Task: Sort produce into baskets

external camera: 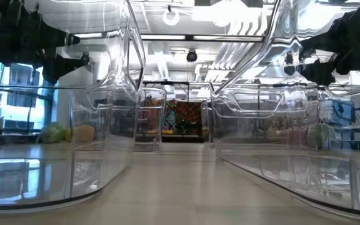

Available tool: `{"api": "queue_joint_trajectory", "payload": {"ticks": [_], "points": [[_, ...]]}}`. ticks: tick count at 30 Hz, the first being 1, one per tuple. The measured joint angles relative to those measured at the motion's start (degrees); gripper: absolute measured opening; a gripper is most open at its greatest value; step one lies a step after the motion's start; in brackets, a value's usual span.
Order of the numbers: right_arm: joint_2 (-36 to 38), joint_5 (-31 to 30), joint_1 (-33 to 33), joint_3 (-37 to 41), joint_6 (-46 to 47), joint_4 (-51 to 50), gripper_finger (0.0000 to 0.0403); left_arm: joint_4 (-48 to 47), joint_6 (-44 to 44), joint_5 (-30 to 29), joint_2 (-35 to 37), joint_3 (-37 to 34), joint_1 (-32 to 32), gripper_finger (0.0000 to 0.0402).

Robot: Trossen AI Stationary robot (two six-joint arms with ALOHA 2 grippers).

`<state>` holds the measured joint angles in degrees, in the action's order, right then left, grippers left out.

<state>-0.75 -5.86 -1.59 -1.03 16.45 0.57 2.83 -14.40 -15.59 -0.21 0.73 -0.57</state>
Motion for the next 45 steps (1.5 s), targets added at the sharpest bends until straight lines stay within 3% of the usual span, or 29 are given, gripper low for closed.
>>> {"api": "queue_joint_trajectory", "payload": {"ticks": [33, 35, 37, 41, 45], "points": [[0.02, 0.02, -0.02, 0.02, 0.00, -0.01, 0.0369, 0.68, -0.17, -0.04, -0.03, -0.02, 0.00, 0.0351], [0.00, 0.02, -0.01, 0.01, 0.01, 0.01, 0.0369, 3.48, -2.66, 0.07, -0.03, -0.02, 0.01, 0.0351], [0.00, 0.01, -0.02, 0.00, 0.00, 0.00, 0.0369, 6.85, -11.80, 2.21, -0.03, -0.04, -0.15, 0.0351], [-0.01, 0.01, -0.02, 0.01, 0.00, 0.01, 0.0369, 23.65, -28.51, 0.93, -1.30, 0.03, -0.21, 0.0351], [-0.01, 0.01, -0.01, -0.01, 0.00, -0.01, 0.0369, 36.25, -20.72, -2.65, -7.30, 2.02, -0.21, 0.0351]]}}
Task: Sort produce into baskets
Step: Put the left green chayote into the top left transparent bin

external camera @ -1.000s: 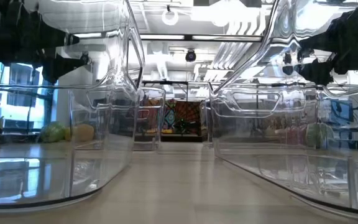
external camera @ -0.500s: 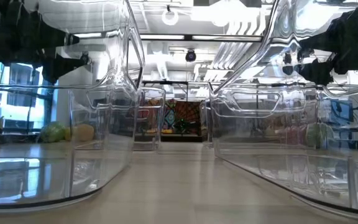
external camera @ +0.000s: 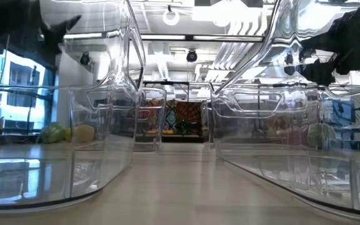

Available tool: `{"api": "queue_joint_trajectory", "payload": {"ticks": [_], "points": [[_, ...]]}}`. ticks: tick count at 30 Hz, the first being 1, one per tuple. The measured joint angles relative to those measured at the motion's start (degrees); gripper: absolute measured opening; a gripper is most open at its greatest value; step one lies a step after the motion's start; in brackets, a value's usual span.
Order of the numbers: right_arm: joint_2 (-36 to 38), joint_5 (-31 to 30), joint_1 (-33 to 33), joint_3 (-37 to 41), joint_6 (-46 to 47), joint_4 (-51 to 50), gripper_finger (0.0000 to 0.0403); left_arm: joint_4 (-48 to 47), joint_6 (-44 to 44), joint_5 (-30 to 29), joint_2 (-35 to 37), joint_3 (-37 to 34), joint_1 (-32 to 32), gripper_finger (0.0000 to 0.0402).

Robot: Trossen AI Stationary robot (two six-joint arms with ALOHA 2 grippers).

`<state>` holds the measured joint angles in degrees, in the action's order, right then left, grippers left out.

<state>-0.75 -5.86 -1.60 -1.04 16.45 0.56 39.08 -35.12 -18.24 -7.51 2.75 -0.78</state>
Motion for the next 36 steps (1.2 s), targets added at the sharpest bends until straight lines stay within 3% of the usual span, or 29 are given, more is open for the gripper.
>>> {"api": "queue_joint_trajectory", "payload": {"ticks": [4, 7, 11, 14, 16, 18, 22, 29, 36], "points": [[0.00, -0.01, 0.00, 0.01, 0.00, 0.01, 0.0369, -4.88, 8.98, -4.74, -10.66, 10.25, 0.02, 0.0351], [0.00, -0.01, 0.01, 0.02, 0.00, 0.00, 0.0369, -18.33, 12.32, -6.00, -21.26, 22.18, 0.00, 0.0351], [0.00, 0.00, 0.01, 0.02, 0.00, 0.01, 0.0369, -54.97, 12.69, -12.20, -33.98, 43.92, 1.87, 0.0351], [0.00, 0.01, 0.00, 0.01, 0.01, 0.02, 0.0369, -84.90, 1.34, -20.45, -42.68, 58.82, 8.32, 0.0351], [0.00, 0.00, 0.00, 0.01, 0.00, 0.01, 0.0369, -100.94, -3.94, -21.02, -47.05, 64.63, 14.95, 0.0351], [0.00, 0.00, 0.00, 0.00, 0.00, 0.00, 0.0369, -109.89, -7.06, -19.16, -49.91, 66.14, 21.60, 0.0351], [0.00, -0.01, 0.01, 0.00, 0.00, 0.00, 0.0369, -110.76, -7.45, -11.85, -52.47, 61.09, 32.34, 0.0351], [0.00, 0.01, 0.01, 0.02, 0.00, 0.02, 0.0369, -93.87, 1.70, 2.29, -56.00, 47.61, 44.59, 0.0351], [0.00, 0.00, 0.01, 0.01, 0.00, 0.01, 0.0369, -91.81, -0.22, 1.28, -59.51, 43.95, 48.06, 0.0351]]}}
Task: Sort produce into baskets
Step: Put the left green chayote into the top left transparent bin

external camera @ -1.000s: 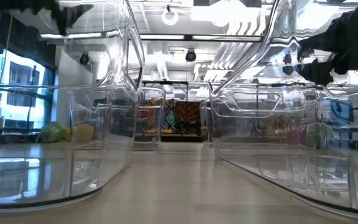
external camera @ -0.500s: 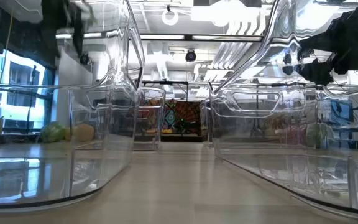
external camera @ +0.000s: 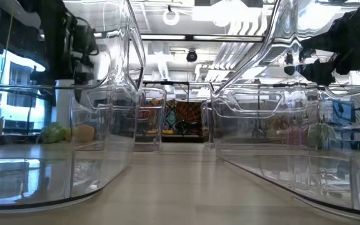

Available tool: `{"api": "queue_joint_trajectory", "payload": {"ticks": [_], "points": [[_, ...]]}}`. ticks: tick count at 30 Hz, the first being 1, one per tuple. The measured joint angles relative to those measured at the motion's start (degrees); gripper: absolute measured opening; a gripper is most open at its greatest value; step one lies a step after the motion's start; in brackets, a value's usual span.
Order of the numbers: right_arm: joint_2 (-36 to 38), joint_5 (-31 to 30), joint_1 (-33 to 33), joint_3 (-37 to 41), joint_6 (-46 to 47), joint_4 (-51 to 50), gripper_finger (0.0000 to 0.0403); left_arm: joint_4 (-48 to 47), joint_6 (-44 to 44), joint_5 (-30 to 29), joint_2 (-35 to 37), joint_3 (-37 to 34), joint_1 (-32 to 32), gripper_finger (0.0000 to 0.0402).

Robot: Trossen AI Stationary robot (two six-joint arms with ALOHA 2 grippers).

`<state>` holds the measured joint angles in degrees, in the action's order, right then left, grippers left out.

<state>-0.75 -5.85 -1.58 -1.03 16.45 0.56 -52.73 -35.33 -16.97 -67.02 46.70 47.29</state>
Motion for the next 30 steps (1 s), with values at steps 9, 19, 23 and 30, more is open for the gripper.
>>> {"api": "queue_joint_trajectory", "payload": {"ticks": [9, 19, 23, 30], "points": [[0.00, -0.02, -0.02, 0.00, 0.00, 0.01, 0.0369, 0.45, 4.15, -1.73, -2.61, -1.01, -0.02, 0.0351], [0.00, 0.00, 0.00, 0.01, 0.00, 0.01, 0.0369, -3.50, -12.68, -10.21, -3.00, -1.01, 0.02, 0.0351], [0.00, 0.00, -0.02, 0.01, 0.00, 0.01, 0.0369, -4.11, -14.42, -6.78, -2.80, -1.01, 0.07, 0.0351], [0.00, -0.01, -0.02, 0.00, 0.00, 0.02, 0.0369, -2.47, -7.49, -6.91, -2.82, -1.01, -0.42, 0.0351]]}}
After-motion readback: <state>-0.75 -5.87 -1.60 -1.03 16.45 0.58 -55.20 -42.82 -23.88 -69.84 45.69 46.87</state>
